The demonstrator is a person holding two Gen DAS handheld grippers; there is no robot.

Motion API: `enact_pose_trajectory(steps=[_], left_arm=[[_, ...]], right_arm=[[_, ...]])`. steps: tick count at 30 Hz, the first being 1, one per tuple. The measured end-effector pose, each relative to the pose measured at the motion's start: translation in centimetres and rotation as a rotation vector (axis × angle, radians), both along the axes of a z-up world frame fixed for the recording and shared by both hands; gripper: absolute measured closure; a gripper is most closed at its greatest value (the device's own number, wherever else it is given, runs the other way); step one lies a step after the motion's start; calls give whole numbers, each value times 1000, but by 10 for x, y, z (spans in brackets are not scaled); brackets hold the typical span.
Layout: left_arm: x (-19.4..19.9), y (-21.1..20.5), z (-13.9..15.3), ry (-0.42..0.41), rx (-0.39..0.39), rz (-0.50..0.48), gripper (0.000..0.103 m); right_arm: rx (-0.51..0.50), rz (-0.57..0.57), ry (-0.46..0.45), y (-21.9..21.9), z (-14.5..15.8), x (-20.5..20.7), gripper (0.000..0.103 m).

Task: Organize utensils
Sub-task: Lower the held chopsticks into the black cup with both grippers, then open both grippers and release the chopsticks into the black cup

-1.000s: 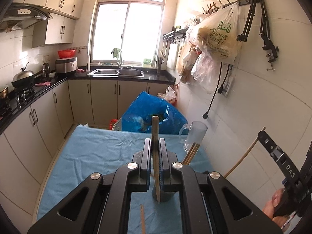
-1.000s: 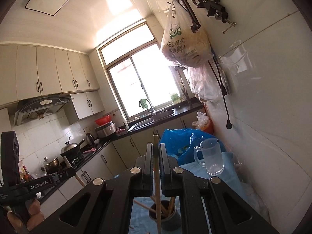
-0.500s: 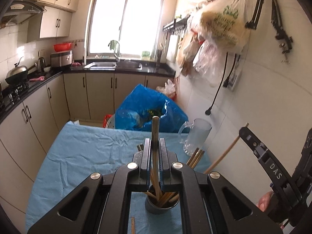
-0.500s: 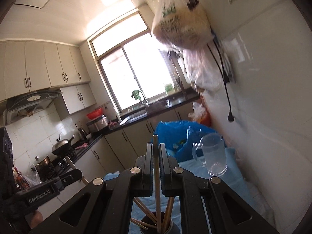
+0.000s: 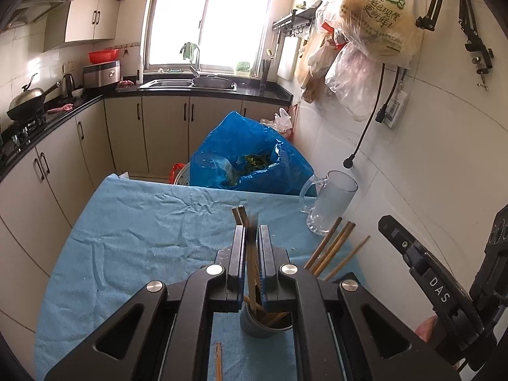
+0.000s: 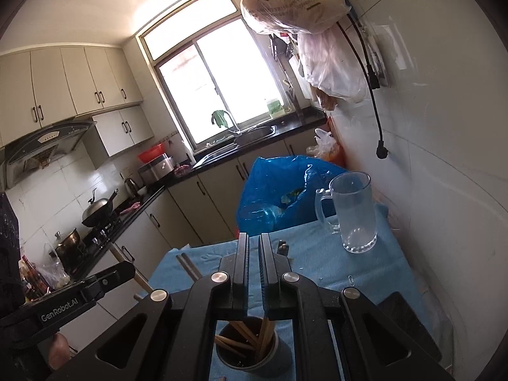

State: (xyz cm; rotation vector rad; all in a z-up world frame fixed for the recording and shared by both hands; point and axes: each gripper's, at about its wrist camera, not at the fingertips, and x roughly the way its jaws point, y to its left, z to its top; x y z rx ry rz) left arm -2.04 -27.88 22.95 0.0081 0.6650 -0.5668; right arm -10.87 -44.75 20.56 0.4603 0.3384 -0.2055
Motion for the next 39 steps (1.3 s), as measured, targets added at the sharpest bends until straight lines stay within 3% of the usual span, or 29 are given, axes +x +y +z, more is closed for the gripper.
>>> enact_pose_trajectory(steps=[5, 8, 10, 12, 15, 20, 23, 27, 29, 32, 35, 39], left_arm=[[-13, 15, 11, -8, -26, 1, 92], [-30, 32, 20, -46, -50, 7, 79], [-44, 45, 23, -80, -58, 20, 76], [-56, 61, 23, -91, -73, 29, 75], [-70, 82, 15, -93, -73, 35, 73], [-89, 126, -14, -66, -45, 56, 71], [-96, 155, -32, -46, -25, 96, 70], [-98, 193, -56, 12, -21, 146, 70], [-99, 213, -68, 37, -15, 180, 70], [-100, 236, -83, 76, -14, 210, 70], [-105, 251, -96, 102, -11, 226, 70], [-110, 265, -108, 125, -4, 235, 70]], right_arm=[[-7, -4, -29, 0, 12, -18, 76], [-62, -33, -66, 8, 28, -43, 49], [-145, -76, -87, 20, 36, -66, 12], [-256, -126, -103, 36, 39, -87, 0], [-396, -173, -74, 63, 32, -108, 0], [-447, -217, 11, 91, -8, -127, 0], [-367, -143, 20, 91, -37, -138, 0], [-282, -127, 80, 94, -63, -140, 0], [-273, -147, 66, 102, -68, -145, 0], [-259, -75, 123, 113, -70, -140, 0], [-257, -79, 153, 124, -73, -135, 4], [-144, 15, 225, 130, -84, -125, 3]])
